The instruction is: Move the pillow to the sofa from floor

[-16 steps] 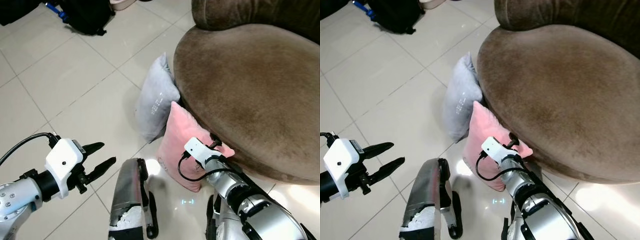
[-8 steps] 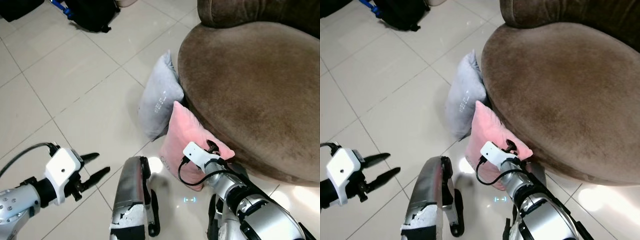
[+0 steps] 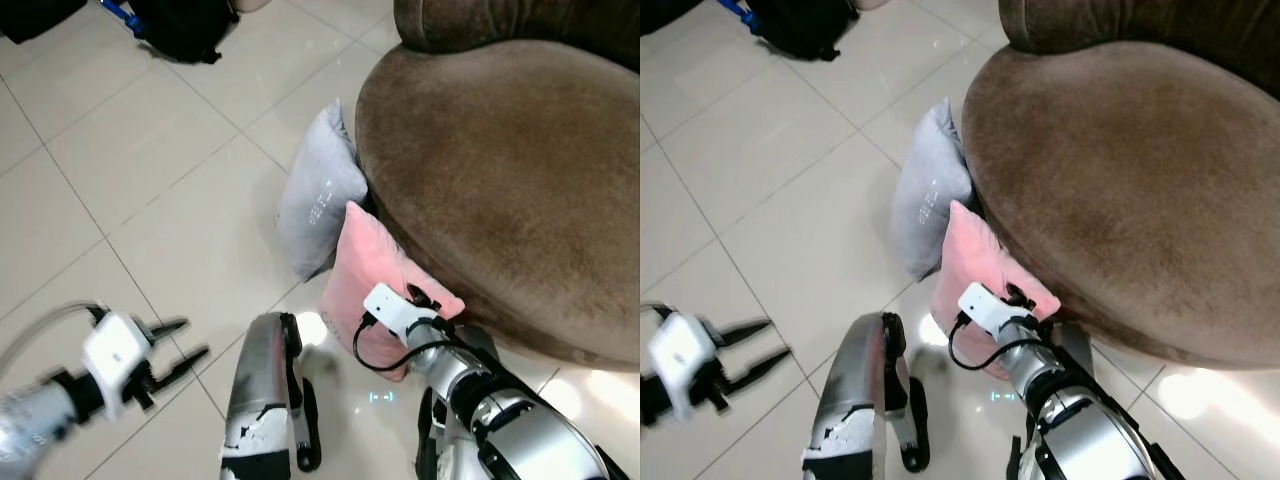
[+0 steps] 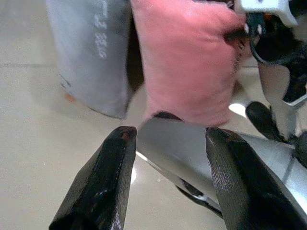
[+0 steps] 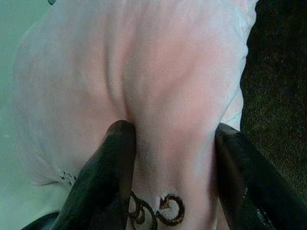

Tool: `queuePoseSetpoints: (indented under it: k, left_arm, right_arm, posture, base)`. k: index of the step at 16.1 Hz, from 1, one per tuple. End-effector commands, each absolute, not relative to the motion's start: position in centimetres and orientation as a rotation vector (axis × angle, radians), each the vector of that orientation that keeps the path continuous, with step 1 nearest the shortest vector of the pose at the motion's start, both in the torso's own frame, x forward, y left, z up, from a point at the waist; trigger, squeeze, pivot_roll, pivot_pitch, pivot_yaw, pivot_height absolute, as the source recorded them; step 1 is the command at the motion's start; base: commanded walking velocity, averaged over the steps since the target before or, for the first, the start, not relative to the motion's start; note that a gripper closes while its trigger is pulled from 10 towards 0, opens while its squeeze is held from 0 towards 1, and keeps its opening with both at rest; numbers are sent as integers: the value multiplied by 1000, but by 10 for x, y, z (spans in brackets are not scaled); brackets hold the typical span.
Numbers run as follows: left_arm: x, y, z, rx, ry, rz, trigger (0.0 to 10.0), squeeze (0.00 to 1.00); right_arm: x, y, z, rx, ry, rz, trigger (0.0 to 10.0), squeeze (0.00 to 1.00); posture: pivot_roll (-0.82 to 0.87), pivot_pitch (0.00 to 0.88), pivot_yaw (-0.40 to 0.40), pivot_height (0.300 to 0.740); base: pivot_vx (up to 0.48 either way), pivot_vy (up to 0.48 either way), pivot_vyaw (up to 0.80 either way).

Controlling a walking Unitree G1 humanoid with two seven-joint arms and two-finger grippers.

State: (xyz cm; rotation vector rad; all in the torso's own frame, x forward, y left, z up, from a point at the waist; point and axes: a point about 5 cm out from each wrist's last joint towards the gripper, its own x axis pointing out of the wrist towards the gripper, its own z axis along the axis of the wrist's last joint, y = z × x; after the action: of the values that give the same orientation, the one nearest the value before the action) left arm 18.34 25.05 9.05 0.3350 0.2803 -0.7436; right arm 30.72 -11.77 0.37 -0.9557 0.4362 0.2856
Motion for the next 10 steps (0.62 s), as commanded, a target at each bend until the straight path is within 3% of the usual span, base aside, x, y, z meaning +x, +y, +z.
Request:
queuePoseSetpoints:
  k: [1, 4, 6, 8, 10]
  left_arm:
    - [178, 257, 83, 349, 319, -740, 10000, 0]
    - [188, 272, 82, 349, 309, -735, 10000, 0]
    - [192, 270, 81, 248, 255, -768, 10000, 0]
    - [222, 274, 66, 328, 264, -598, 10000, 0]
    - [241, 280, 62, 273, 246, -491, 10000, 0]
  right_arm:
    - [294, -113, -9, -939, 485, 331, 0, 0]
    - [296, -112, -8, -934, 476, 333, 0, 0]
    - [296, -111, -7, -932, 472, 336, 0, 0]
    - [298, -108, -5, -934, 461, 346, 0, 0]
    - [302, -107, -1, -947, 442, 361, 0, 0]
  posture:
    - [335, 330, 193, 550]
    - [335, 329, 192, 550]
    - [325, 325, 180, 550]
    - [281, 308, 143, 550]
    - [242, 278, 110, 550]
  base:
    - [0, 0, 0]
    - [0, 0, 0]
    - [0, 0, 0]
    - [0, 0, 0]
    - [0, 0, 0]
